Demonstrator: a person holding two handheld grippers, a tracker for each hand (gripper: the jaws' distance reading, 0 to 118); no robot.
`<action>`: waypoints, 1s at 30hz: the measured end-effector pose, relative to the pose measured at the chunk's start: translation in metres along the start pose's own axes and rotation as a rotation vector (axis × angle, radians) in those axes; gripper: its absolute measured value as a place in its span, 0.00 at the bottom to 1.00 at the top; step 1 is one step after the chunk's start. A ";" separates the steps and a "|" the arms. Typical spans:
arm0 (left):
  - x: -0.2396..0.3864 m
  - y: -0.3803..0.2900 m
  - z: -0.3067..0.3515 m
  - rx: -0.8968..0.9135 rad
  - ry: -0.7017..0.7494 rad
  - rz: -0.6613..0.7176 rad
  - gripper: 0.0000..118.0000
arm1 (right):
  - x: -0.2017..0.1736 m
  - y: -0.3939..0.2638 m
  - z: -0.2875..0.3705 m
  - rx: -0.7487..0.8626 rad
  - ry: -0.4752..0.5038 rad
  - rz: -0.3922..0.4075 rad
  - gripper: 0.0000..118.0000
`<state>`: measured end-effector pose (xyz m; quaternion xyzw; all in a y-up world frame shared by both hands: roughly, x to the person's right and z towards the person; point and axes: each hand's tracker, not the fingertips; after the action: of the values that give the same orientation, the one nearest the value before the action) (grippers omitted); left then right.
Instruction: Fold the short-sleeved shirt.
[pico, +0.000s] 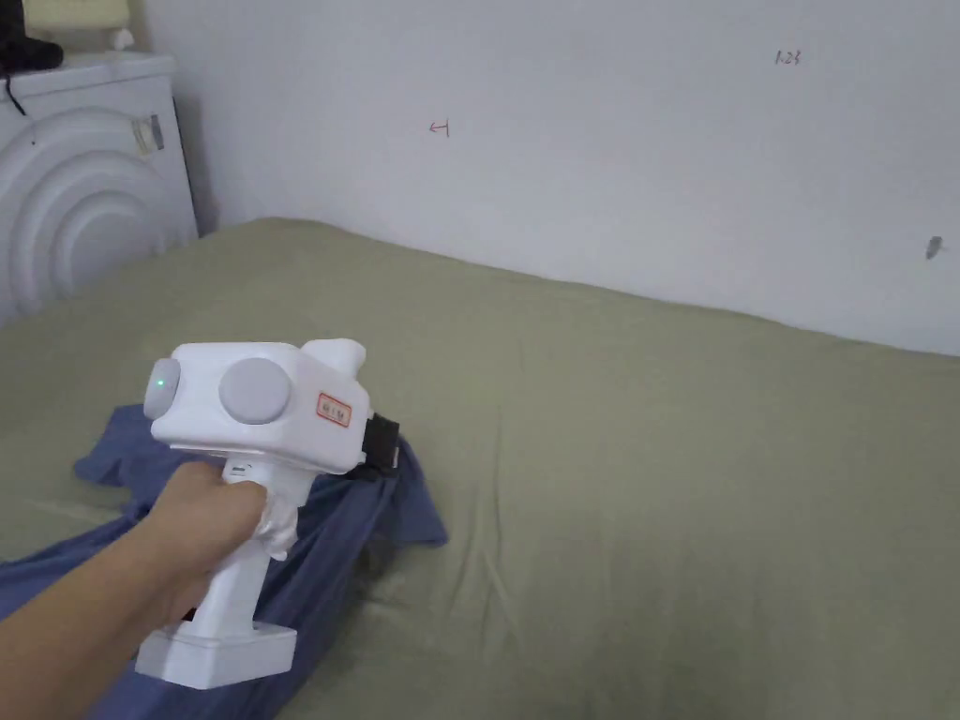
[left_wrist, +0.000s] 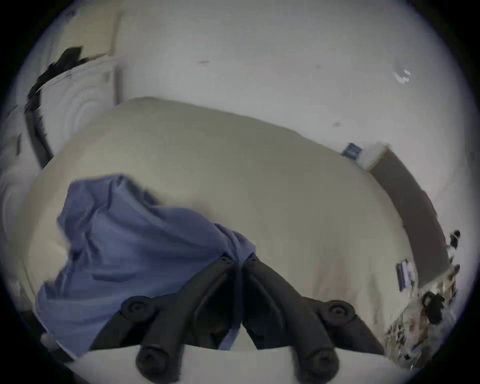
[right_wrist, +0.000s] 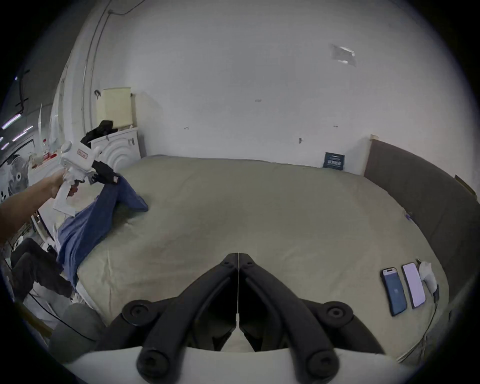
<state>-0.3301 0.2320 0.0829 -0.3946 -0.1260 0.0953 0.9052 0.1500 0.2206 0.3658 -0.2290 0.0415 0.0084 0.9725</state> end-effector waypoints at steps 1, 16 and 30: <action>0.024 0.003 0.000 -0.003 -0.061 -0.030 0.03 | 0.004 0.000 0.009 0.009 -0.012 -0.002 0.00; 0.382 -0.093 -0.058 -0.268 -0.639 -0.546 0.03 | 0.063 -0.027 0.131 0.008 -0.275 -0.112 0.00; 0.300 -0.111 -0.030 -0.097 -0.472 -0.381 0.88 | 0.069 -0.038 0.124 0.003 -0.251 -0.155 0.00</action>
<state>-0.0280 0.2183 0.1914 -0.3736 -0.4090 0.0066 0.8326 0.2301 0.2418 0.4871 -0.2274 -0.0981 -0.0380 0.9681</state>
